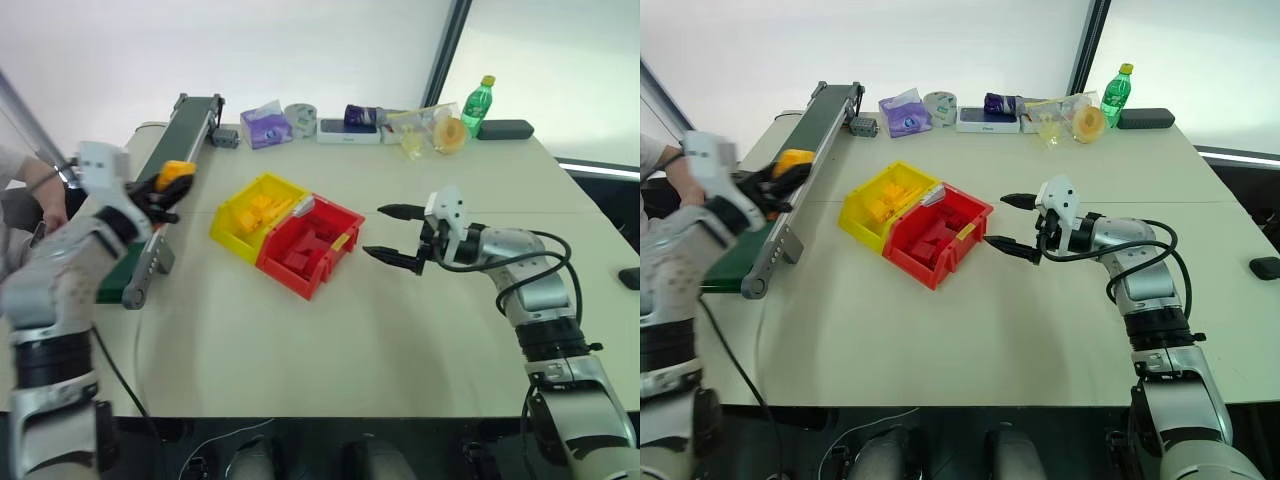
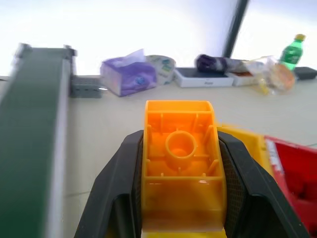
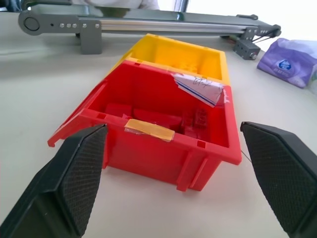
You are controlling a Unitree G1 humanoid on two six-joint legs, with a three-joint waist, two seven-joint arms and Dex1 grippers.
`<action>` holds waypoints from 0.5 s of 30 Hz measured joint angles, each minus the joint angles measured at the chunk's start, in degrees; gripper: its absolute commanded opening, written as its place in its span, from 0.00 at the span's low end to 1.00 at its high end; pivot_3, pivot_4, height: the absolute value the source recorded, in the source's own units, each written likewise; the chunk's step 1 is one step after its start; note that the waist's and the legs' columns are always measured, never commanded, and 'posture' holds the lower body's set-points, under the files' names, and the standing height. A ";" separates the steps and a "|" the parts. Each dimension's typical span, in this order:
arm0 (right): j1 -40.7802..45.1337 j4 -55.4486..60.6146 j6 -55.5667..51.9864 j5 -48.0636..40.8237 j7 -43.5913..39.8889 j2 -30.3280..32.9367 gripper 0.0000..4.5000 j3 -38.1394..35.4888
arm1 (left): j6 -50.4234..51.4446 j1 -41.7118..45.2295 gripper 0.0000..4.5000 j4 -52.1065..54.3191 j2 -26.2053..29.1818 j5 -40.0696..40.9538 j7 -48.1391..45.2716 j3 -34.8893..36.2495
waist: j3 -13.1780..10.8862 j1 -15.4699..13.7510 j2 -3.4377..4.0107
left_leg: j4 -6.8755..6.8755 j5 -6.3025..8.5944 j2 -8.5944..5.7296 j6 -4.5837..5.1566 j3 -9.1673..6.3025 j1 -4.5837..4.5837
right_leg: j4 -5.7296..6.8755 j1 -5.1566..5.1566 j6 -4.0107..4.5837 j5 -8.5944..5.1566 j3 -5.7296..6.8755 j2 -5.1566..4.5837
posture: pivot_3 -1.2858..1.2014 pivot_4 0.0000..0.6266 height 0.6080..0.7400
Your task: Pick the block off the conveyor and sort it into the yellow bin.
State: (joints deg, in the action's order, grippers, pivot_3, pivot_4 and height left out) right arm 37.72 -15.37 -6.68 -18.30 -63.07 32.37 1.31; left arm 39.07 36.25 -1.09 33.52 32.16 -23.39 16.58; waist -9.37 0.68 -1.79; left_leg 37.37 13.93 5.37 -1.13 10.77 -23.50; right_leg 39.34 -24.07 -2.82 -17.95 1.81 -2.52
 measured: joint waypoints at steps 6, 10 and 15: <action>-1.10 1.28 -0.16 -0.01 1.08 0.11 1.00 -0.06 | -10.54 6.72 0.30 -15.85 -9.09 -10.79 -1.71 -13.19 | 0.00 0.37 0.00 | -0.04 -0.01 0.00 -0.01 0.06 0.00 | 0.02 -0.10 0.00 0.00 0.00 0.08 | 0.52 0.24 1.00; -1.79 2.95 -0.53 -0.02 1.79 0.48 1.00 -0.15 | -14.41 10.83 0.54 -25.36 -10.81 -13.42 -2.00 -13.41 | 0.00 0.66 0.01 | -0.10 -0.02 0.04 -0.03 0.08 0.00 | 0.01 -0.18 0.00 -0.01 -0.02 0.12 | 0.52 0.24 1.00; -2.49 5.32 -1.91 -0.13 2.66 0.73 1.00 -0.48 | -17.30 12.27 0.99 -28.15 -10.83 -14.39 -2.70 -12.41 | 0.00 0.30 0.01 | -0.08 -0.02 0.03 -0.03 0.09 -0.01 | 0.02 -0.17 0.00 -0.01 -0.02 0.08 | 0.52 0.24 1.00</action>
State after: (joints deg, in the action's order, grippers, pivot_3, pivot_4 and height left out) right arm 35.23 -10.05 -8.59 -18.43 -60.41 33.10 0.83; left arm 21.77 48.52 -29.25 22.69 17.77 -26.09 4.17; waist -9.38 0.97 -1.78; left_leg 37.28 13.91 5.40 -1.16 10.86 -23.51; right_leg 39.36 -24.24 -2.82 -17.96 1.79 -2.44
